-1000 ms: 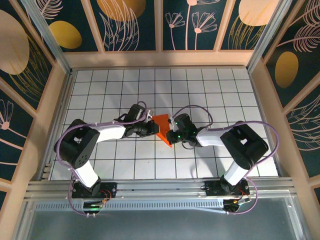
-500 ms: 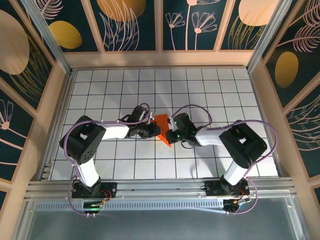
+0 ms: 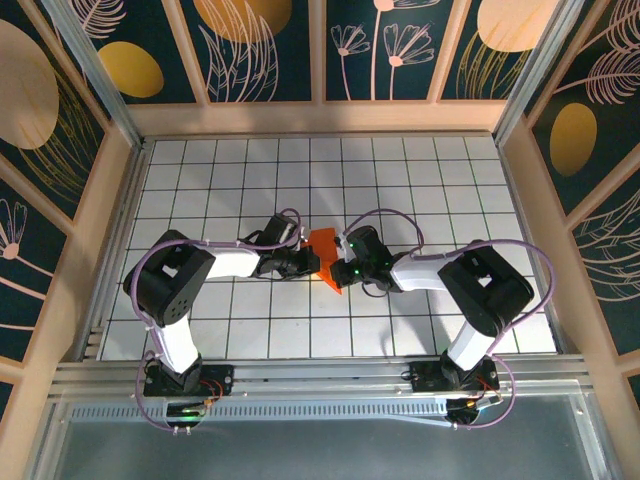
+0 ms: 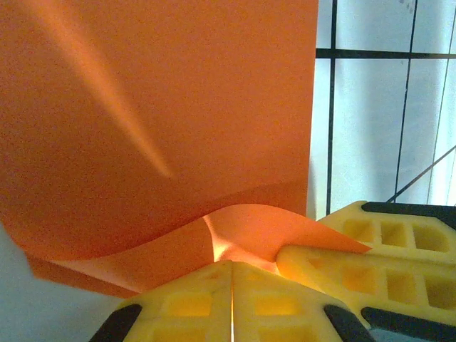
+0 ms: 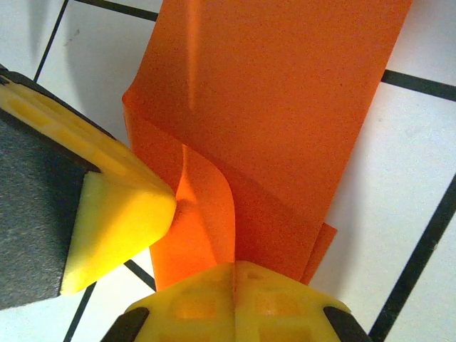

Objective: Fold a paper plane with a square sheet of paper (fold left side to right side)
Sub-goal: Third fold the triangle at the center of the table.

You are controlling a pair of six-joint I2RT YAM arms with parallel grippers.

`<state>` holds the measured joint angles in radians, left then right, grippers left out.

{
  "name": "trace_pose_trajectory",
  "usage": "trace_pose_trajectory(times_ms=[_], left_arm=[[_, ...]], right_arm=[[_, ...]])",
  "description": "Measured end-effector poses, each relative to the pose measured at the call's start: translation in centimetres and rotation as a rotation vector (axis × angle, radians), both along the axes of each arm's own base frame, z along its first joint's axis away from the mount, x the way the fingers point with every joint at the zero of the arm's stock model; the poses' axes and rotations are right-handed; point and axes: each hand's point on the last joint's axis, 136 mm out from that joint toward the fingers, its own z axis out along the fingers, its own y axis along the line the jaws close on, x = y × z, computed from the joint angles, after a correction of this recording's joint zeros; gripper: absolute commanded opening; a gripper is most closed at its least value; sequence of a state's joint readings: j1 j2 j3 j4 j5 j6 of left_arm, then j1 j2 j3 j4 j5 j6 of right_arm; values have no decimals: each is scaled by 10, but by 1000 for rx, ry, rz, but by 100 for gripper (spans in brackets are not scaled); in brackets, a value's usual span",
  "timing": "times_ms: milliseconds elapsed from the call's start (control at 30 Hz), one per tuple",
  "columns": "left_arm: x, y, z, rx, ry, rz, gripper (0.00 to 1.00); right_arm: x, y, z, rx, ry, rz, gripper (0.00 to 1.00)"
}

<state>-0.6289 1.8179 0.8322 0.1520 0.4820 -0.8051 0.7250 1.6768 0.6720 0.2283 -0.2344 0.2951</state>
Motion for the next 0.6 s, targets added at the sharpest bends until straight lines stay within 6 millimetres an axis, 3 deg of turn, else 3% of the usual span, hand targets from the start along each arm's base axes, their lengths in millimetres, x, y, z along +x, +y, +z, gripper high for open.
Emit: trace_pose_trajectory(times_ms=[600], left_arm=[[-1, 4, -5, 20, -1, 12, 4]], right_arm=[[0, 1, 0, 2, 2, 1, 0]])
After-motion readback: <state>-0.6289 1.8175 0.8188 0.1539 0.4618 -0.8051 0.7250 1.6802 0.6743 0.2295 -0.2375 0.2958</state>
